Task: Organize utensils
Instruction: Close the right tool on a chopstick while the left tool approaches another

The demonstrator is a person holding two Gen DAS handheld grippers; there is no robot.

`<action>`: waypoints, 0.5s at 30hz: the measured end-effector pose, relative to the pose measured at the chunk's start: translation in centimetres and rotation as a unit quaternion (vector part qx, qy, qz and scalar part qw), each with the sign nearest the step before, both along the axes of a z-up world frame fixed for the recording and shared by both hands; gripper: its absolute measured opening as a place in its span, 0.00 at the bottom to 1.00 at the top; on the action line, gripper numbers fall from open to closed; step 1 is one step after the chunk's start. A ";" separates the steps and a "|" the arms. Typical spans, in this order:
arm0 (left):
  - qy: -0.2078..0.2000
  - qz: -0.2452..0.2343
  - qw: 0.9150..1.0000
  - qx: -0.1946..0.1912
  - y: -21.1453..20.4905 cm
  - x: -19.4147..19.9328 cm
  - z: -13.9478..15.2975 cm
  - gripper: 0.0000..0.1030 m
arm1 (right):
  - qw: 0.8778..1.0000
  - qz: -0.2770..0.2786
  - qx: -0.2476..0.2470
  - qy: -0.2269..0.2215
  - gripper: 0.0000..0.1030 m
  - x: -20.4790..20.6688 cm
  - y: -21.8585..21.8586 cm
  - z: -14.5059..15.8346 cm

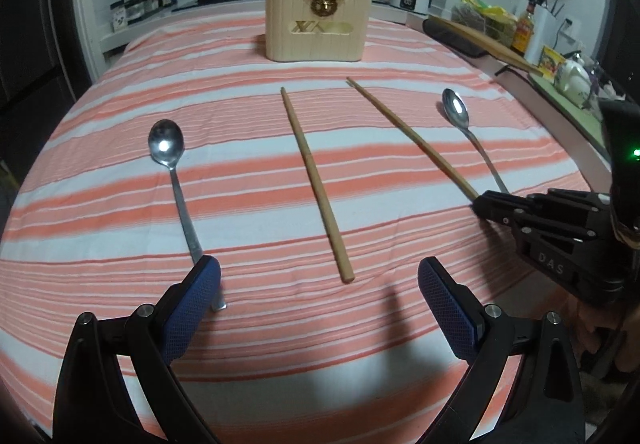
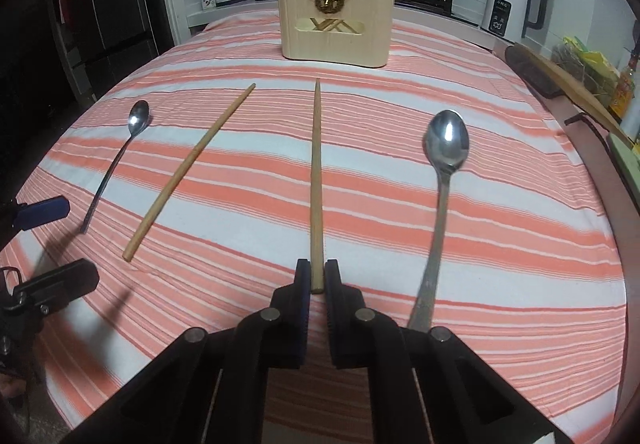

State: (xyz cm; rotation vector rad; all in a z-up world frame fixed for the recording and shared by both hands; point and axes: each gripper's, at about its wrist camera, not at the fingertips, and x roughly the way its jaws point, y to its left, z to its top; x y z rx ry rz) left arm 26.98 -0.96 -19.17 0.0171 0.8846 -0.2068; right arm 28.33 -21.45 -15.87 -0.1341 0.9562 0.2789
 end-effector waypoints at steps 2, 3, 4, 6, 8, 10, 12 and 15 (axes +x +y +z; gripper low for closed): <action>0.009 -0.001 1.000 0.013 -0.7 0.8 -0.6 0.87 | 1.000 -0.004 -0.004 -0.003 0.07 -0.2 -0.5 -0.1; 0.013 -0.004 1.000 0.020 -1.0 1.0 -0.8 0.86 | 1.000 -0.005 -0.001 -0.005 0.07 -0.2 -0.7 0.0; 0.015 -0.005 0.999 0.030 -1.4 1.2 -1.1 0.86 | 1.000 -0.003 0.003 -0.004 0.07 -0.1 -0.8 0.0; 0.017 -0.006 0.999 0.045 -1.9 1.3 -1.6 0.85 | 1.000 0.006 0.013 -0.005 0.07 0.0 -0.8 0.0; 0.021 -0.006 0.999 0.047 -2.0 1.4 -2.0 0.86 | 1.000 0.012 0.021 -0.008 0.08 -0.1 -0.7 0.0; 0.024 -0.003 0.999 0.038 -1.6 1.5 -2.0 0.87 | 1.000 0.014 0.022 -0.012 0.09 -0.2 -0.7 -0.1; 0.034 0.002 0.999 0.033 -1.4 2.0 -2.2 0.93 | 0.999 0.017 0.025 -0.015 0.28 -0.2 -0.6 -0.1; 0.045 0.005 0.998 0.043 -1.5 2.8 -2.4 1.00 | 0.999 0.023 0.020 -0.010 0.37 0.2 -0.3 -0.3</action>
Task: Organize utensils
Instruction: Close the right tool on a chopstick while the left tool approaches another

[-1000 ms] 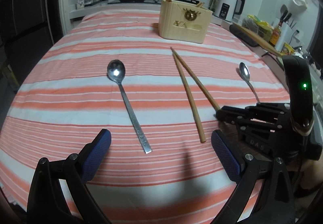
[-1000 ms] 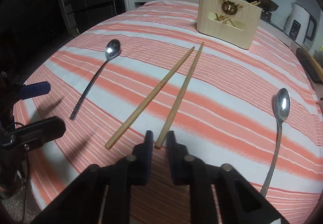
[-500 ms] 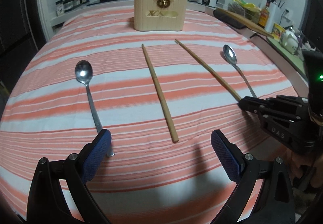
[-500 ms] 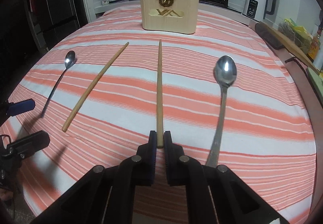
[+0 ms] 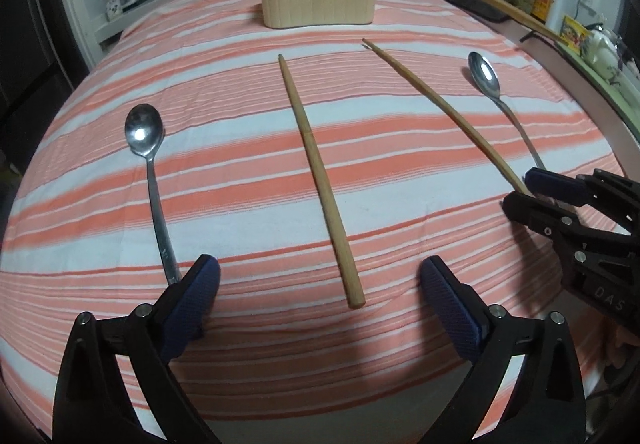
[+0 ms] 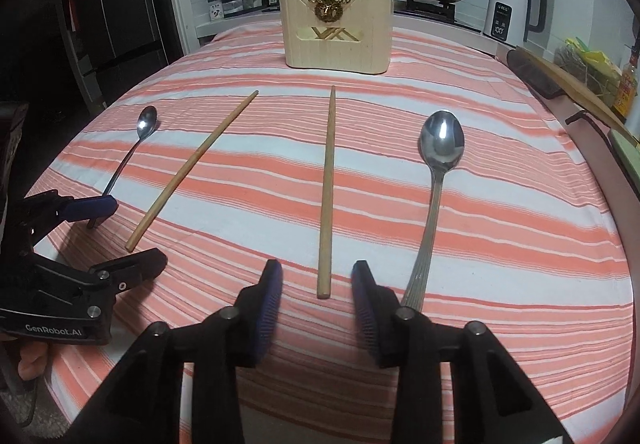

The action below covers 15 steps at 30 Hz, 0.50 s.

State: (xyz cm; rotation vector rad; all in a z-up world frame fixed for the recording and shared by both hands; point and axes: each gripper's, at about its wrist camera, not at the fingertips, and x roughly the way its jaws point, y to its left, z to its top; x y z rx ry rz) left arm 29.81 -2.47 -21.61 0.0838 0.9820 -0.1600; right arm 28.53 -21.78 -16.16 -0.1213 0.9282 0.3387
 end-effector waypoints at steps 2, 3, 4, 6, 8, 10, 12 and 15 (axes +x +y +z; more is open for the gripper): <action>0.002 -0.002 1.000 -0.003 0.1 0.5 -0.1 1.00 | 1.000 0.010 -0.016 0.000 0.37 0.4 0.5 -0.1; 0.002 0.000 1.000 -0.004 0.2 0.6 -0.1 1.00 | 1.000 0.015 -0.022 -0.001 0.37 0.4 0.7 -0.1; 0.001 0.002 1.000 -0.006 0.3 0.7 -0.1 1.00 | 1.000 0.018 -0.023 -0.002 0.38 0.6 0.8 -0.1; -0.006 0.001 1.000 -0.007 0.3 0.5 -0.1 1.00 | 1.000 0.021 -0.012 0.001 0.38 1.0 0.5 -0.2; -0.007 0.001 1.000 -0.006 0.3 0.4 0.0 1.00 | 1.000 0.020 -0.005 0.003 0.38 1.0 0.2 -0.2; -0.003 0.003 1.000 -0.004 0.2 0.5 0.0 1.00 | 1.000 0.020 -0.005 0.002 0.39 1.0 0.3 -0.2; 0.016 0.001 1.000 0.000 0.1 0.8 0.1 1.00 | 1.000 0.020 -0.007 0.002 0.39 1.0 0.3 -0.2; 0.042 -0.009 0.999 0.003 -0.2 1.9 0.2 1.00 | 0.999 0.029 -0.012 0.009 0.39 1.2 0.3 -0.1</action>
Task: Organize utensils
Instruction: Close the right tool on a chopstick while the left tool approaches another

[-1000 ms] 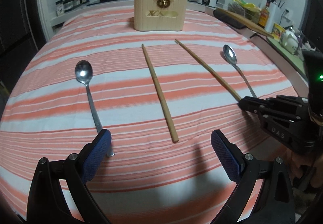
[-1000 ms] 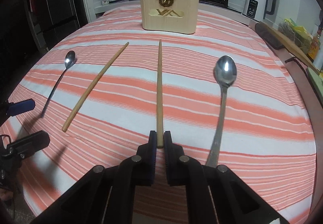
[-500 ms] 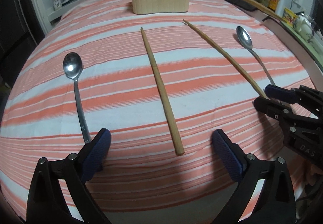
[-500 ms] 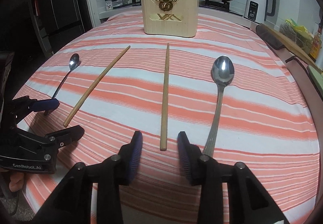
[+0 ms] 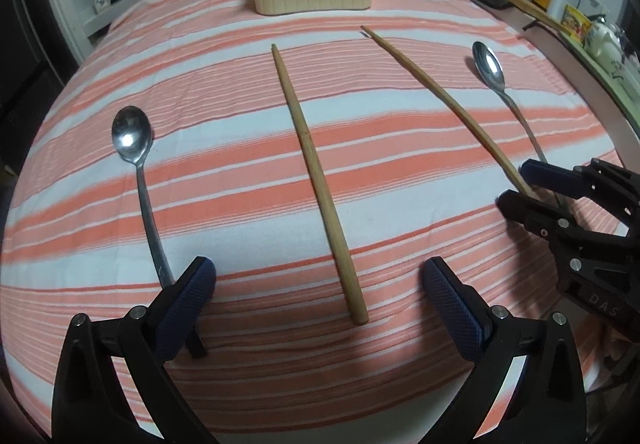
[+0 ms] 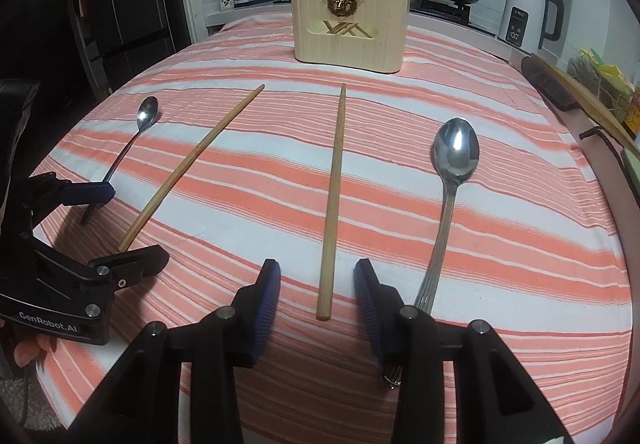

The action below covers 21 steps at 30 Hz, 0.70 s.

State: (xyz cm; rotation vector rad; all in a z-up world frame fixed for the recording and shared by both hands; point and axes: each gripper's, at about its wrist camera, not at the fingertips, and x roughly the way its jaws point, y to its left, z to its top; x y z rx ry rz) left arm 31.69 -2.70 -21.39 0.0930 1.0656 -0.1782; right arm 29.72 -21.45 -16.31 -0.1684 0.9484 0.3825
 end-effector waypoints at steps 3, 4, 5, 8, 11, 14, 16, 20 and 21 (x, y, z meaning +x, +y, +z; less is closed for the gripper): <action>-0.008 0.028 1.000 -0.009 0.0 0.8 -0.1 1.00 | 1.000 0.016 -0.008 0.016 0.40 0.5 0.1 0.2; -0.015 0.033 0.999 -0.008 -0.2 0.9 -0.2 1.00 | 1.000 0.020 -0.010 0.019 0.41 0.6 0.1 0.2; -0.024 0.036 0.999 -0.006 -0.3 0.8 -0.2 1.00 | 0.999 0.027 -0.013 0.018 0.41 0.7 0.1 0.1; -0.045 0.040 0.998 -0.011 -0.2 0.2 -0.3 1.00 | 0.999 0.040 -0.008 0.014 0.42 0.6 -0.1 0.1; -0.054 0.045 0.998 -0.011 -0.2 -0.1 -0.3 1.00 | 0.999 0.043 -0.004 0.003 0.43 0.3 -0.2 0.0; -0.053 0.041 0.998 -0.011 -0.1 -0.1 -0.3 1.00 | 0.999 0.041 0.000 -0.005 0.44 0.3 -0.3 -0.1; -0.047 0.031 0.998 -0.010 -0.1 0.0 -0.3 1.00 | 0.999 0.041 0.001 -0.005 0.44 0.3 -0.4 0.0; -0.029 0.008 0.999 -0.009 0.2 -0.2 -0.2 1.00 | 0.998 0.049 0.027 0.005 0.50 0.5 -0.8 -0.1; -0.029 0.006 1.000 -0.011 0.4 -0.6 -0.2 1.00 | 0.998 0.058 0.034 0.009 0.60 0.5 -0.8 -0.1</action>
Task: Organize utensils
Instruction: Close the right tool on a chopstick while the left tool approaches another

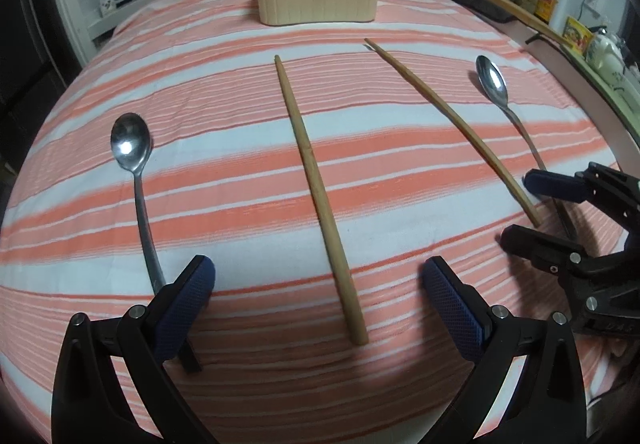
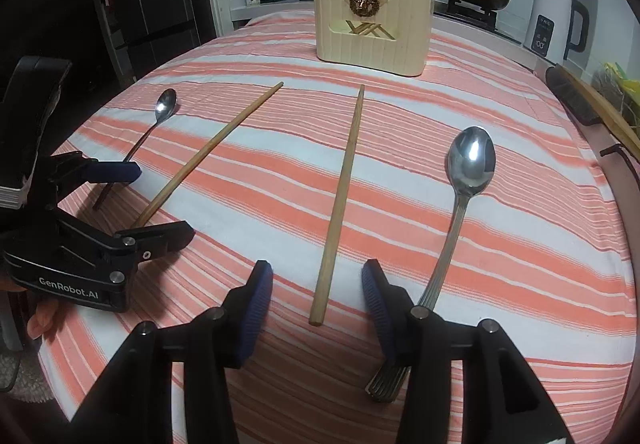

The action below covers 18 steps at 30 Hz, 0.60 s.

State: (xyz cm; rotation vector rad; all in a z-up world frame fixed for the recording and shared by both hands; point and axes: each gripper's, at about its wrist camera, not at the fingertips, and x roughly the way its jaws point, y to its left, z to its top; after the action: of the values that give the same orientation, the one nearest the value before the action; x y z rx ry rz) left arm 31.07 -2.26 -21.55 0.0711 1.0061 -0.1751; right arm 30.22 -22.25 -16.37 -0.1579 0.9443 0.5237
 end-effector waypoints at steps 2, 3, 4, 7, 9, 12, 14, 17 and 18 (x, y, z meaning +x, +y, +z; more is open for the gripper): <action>-0.010 -0.007 1.000 -0.004 0.4 -1.4 0.1 0.99 | 1.000 0.003 -0.012 -0.004 0.63 -0.3 0.3 0.0; -0.013 -0.010 1.000 -0.010 0.5 -1.9 0.2 0.99 | 1.000 0.004 -0.022 -0.008 0.63 -0.5 0.5 0.0; -0.016 -0.013 1.000 -0.016 0.6 -2.5 0.3 0.98 | 0.999 0.003 -0.029 -0.013 0.63 -0.7 0.6 0.1; -0.029 -0.017 0.999 -0.014 0.3 -3.1 0.6 0.84 | 1.000 -0.016 -0.024 -0.011 0.63 -1.0 0.0 0.2; -0.031 -0.021 0.999 -0.009 -0.1 -3.0 0.6 0.79 | 1.000 -0.026 -0.013 -0.006 0.63 -1.1 -0.6 0.3; -0.028 -0.023 0.999 -0.018 -0.4 -2.9 0.9 0.65 | 1.000 -0.023 -0.011 -0.004 0.47 -1.4 -0.8 0.4; -0.031 -0.027 0.999 -0.010 -0.9 -3.2 0.9 0.58 | 1.000 -0.020 -0.014 -0.004 0.43 -1.5 -0.7 0.4; -0.038 -0.029 0.999 -0.012 -1.1 -3.8 0.9 0.45 | 1.000 -0.014 -0.020 -0.011 0.41 -1.6 0.0 0.3; -0.041 -0.030 0.999 -0.014 -1.1 -4.0 0.9 0.40 | 0.999 -0.013 -0.027 -0.019 0.40 -1.7 0.3 0.2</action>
State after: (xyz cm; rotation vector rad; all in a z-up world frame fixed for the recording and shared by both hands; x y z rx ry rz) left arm 27.10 -3.39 -20.64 0.0818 0.9193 -0.2397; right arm 28.47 -21.92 -16.16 -0.2028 0.9236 0.4703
